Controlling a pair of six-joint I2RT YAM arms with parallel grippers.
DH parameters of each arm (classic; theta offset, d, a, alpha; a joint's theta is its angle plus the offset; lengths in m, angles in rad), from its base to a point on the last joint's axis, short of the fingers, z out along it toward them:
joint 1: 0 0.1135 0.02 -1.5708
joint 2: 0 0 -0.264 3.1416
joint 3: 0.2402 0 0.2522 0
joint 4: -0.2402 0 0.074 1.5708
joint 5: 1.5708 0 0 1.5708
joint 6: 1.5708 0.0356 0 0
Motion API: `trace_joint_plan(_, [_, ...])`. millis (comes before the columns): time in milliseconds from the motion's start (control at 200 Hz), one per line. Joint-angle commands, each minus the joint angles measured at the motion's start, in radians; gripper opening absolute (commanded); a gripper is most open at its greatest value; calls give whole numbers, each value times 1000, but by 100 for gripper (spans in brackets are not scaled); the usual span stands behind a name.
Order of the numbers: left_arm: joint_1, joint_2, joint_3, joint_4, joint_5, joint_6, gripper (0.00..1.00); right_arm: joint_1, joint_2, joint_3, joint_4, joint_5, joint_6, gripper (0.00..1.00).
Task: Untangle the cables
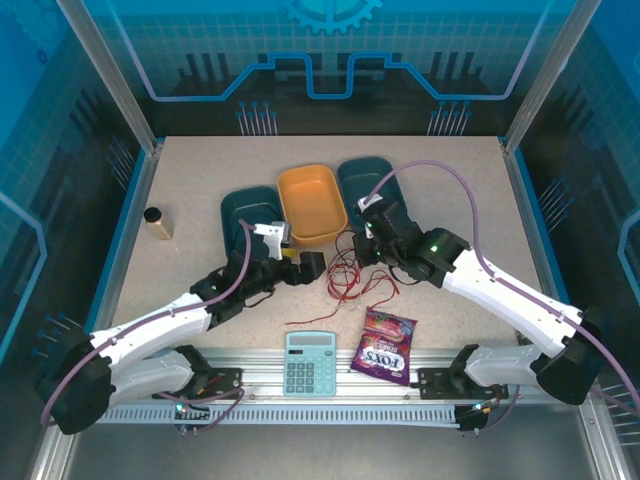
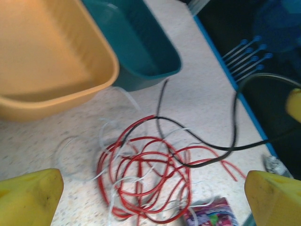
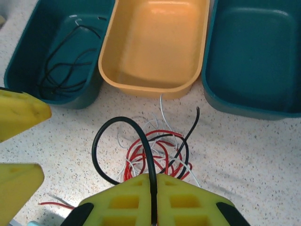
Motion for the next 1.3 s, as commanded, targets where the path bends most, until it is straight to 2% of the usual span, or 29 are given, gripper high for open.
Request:
trace_joint_plan(0, [-5,-16,42,105,95,59,99,12,-35,17,58,-12,-23,10])
trace_joint_plan(220, [-6,22,95,127,165,83,99,4,-59,-1,134,-76,-34,11])
trace_joint_plan(310, [-6,41,109,131,178,84,95,0,-59,-4,137,-88,-28,11])
trace_joint_plan(590, [-6,108,127,177,210,51,59,-8,-71,-20,129,-105,-11,11])
trace_joint_plan(810, [-6,167,128,236,212,6,48,-16,-87,-34,128,-121,-2,12])
trace_joint_plan(906, [-6,200,137,272,234,-20,39,-19,-89,-38,122,-124,1,12])
trace_joint_plan(1166, [-6,251,173,300,299,-57,0,-42,-110,-58,60,-82,31,13])
trace_joint_plan(1296, [-5,252,195,278,327,-53,0,-67,-147,-89,55,-80,45,14])
